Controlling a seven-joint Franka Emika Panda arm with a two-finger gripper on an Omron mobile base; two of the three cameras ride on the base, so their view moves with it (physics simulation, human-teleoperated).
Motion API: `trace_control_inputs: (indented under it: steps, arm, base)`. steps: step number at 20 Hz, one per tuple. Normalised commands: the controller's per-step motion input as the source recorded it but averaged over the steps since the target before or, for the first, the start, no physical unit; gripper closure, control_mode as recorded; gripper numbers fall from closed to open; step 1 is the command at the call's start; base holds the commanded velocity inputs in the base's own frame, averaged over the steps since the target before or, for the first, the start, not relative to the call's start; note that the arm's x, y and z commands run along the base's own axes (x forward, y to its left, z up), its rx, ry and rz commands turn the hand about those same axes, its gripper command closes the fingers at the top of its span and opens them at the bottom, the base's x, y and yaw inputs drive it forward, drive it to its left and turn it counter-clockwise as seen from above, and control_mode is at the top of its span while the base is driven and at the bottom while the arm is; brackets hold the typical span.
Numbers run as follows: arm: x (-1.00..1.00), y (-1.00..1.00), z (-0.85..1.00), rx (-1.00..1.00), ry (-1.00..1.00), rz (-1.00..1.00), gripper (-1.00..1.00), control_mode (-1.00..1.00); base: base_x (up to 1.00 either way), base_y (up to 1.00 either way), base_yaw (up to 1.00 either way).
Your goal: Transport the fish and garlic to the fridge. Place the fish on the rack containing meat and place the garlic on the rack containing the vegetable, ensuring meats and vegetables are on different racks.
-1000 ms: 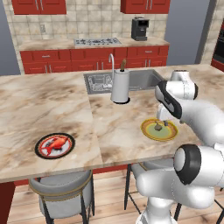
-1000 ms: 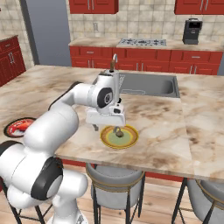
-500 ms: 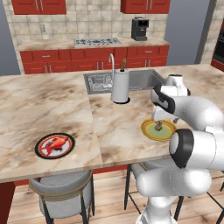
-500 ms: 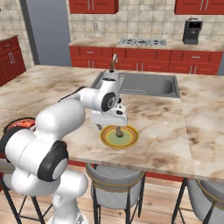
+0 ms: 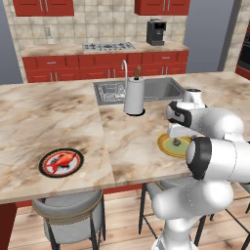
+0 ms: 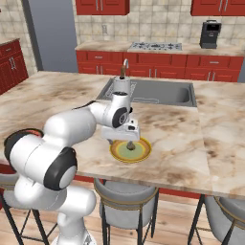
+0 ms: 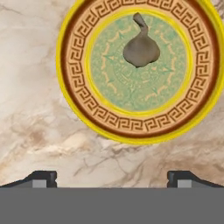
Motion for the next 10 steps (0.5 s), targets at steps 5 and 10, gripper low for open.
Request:
trace_control_inputs:
  steps: [5, 10]
  arm:
    - [0.21, -0.07, -0.28, 0.00, -0.04, 0.00, -1.00, -1.00]
    - [0.27, -0.06, -0.10, 0.00, -0.08, 0.00, -1.00, -1.00]
  base:
    - [0.00, 0.00, 0.00]
    - [0.00, 0.00, 0.00]
